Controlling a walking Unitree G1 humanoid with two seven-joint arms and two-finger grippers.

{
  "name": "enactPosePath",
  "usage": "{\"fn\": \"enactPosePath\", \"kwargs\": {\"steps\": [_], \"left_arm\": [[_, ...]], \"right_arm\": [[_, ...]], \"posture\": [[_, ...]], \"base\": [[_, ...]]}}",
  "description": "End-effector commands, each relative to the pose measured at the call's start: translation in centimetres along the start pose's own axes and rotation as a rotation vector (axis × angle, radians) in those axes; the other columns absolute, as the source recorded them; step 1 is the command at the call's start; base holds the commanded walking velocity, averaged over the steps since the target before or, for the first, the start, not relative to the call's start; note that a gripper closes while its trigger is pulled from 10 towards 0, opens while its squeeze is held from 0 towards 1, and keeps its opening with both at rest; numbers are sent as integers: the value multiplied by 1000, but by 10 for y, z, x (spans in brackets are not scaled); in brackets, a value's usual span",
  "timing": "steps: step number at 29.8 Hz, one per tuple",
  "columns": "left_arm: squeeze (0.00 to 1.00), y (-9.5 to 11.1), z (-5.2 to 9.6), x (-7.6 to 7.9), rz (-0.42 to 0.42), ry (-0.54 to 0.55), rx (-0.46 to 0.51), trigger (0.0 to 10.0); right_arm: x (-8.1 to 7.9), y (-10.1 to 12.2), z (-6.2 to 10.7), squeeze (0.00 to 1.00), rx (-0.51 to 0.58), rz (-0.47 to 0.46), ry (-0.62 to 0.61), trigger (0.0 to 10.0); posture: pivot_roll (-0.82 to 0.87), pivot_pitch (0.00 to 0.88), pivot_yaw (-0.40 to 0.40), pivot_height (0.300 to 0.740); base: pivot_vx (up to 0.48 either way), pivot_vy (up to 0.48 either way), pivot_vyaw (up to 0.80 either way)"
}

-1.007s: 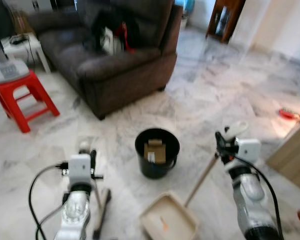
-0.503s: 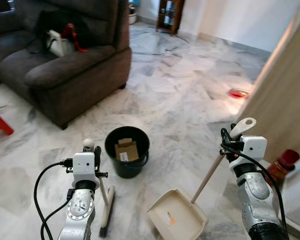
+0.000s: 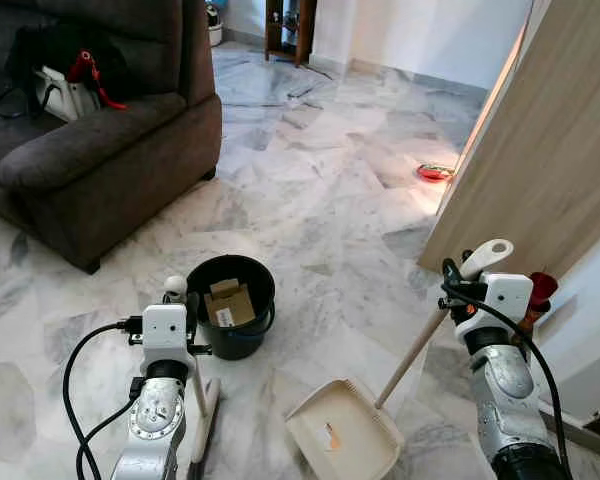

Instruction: Sweep floor

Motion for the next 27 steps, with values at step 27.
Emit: {"fn": "enactPosePath", "kwargs": {"steps": [27], "left_arm": [[0, 3, -6, 8, -4, 6, 13, 10000]], "right_arm": [[39, 17, 2, 0, 35, 13, -86, 10000]], "posture": [[-37, 0, -93, 740]], "base": [[0, -112, -800]]}}
Point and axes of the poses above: a point about 5 cm out from each wrist's last joint towards the gripper, its own z axis pointing back from the gripper into the wrist, its own y axis along the axis of the wrist's last joint, x = y × z, the point moved 6 cm from there along -z, pointing out of the wrist towards the gripper, and after that the axes turned 5 degrees about -z, right-handed, at the moved point
